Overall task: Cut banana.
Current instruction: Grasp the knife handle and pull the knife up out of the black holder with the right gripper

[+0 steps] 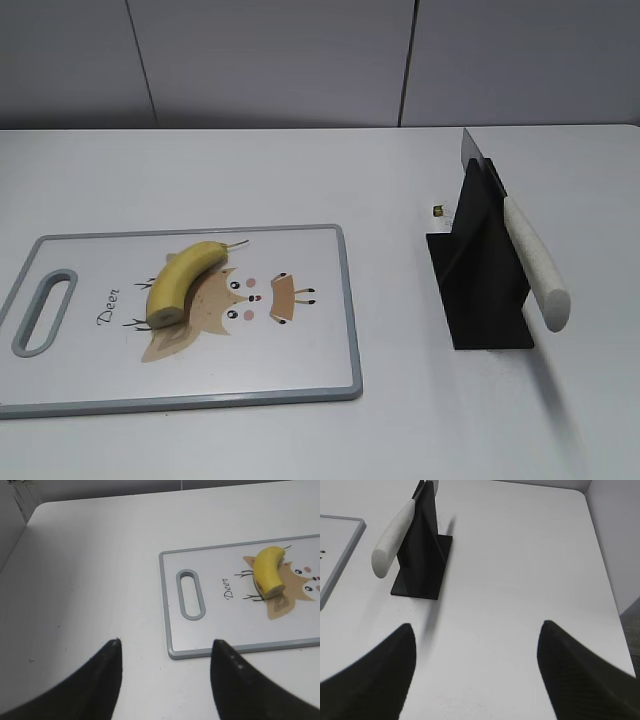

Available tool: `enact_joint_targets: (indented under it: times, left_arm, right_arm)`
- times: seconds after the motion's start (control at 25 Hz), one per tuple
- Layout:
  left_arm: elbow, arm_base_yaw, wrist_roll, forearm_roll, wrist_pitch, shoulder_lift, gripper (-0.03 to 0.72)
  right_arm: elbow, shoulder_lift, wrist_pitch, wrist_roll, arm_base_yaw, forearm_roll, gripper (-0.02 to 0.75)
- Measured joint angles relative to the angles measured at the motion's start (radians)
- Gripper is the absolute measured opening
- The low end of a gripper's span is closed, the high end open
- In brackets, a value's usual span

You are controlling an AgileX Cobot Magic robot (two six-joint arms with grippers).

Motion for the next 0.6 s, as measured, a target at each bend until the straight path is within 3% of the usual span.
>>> enact_joint_targets:
  times: [0.6]
  left_arm:
    - [0.0,0.0,0.0,0.0,0.0,0.0,0.551]
  right_arm:
    - [0.0,0.0,0.0,0.0,0.0,0.0,0.567]
